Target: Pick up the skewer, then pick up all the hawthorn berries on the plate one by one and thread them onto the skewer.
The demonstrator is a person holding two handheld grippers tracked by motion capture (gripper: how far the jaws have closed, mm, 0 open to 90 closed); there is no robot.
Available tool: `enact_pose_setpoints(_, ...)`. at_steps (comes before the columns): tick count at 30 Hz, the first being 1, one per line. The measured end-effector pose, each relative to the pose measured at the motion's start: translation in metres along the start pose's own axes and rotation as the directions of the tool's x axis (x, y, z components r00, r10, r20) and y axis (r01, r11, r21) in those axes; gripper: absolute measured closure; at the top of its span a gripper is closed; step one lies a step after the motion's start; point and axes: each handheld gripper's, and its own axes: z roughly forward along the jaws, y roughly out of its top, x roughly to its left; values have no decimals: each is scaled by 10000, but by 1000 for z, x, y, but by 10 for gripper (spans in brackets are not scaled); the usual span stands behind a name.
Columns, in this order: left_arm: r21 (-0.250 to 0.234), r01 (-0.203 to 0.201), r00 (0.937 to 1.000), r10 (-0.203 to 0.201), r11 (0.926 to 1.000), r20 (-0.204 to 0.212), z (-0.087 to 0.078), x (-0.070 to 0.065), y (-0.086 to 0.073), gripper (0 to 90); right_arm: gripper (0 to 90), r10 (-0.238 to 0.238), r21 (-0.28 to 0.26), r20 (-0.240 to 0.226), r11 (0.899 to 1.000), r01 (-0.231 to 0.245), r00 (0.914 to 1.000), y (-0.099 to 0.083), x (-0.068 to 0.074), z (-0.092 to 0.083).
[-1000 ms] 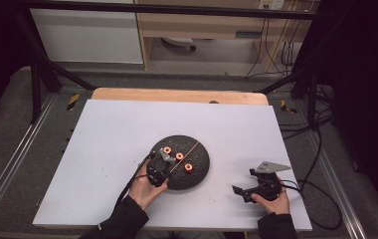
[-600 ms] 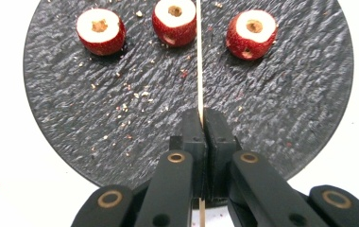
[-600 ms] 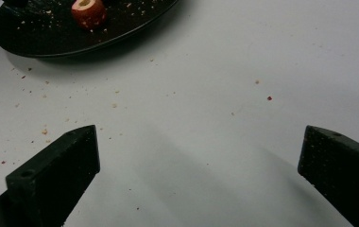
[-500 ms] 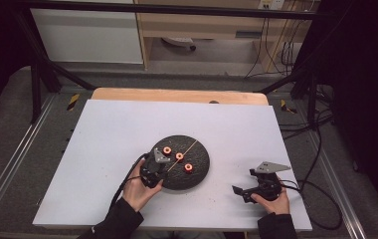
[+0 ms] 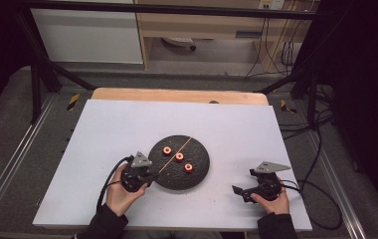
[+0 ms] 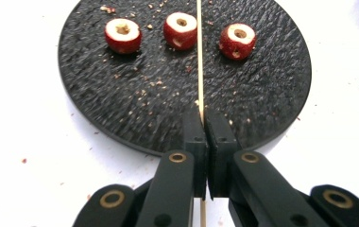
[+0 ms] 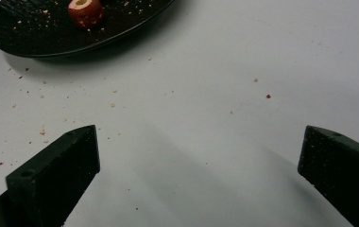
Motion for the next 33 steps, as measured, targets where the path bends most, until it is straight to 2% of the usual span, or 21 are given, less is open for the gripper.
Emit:
enact_pose_setpoints(9,-636,143,9996,-126,9979,271,-16,14,-23,880,6,141,68,64,9999,-142,9999,1,1,0)
enact_pose_setpoints(16,-1105,261,9992,-225,9935,330,-25,26,-40,880,6,65,57,62,10000,-65,10000,4,4,2)
enact_pose_setpoints(22,-1458,201,9992,-148,9891,377,-32,30,-49,880,6,45,76,65,10000,-45,10000,8,7,4)
enact_pose_setpoints(26,-1532,109,9993,-52,9881,378,-34,31,-54,880,6,45,62,146,10000,-46,9999,11,10,5)
enact_pose_setpoints(33,-1563,33,9981,64,9877,619,-34,33,-61,880,6,-63,251,315,9997,55,9995,19,20,13)
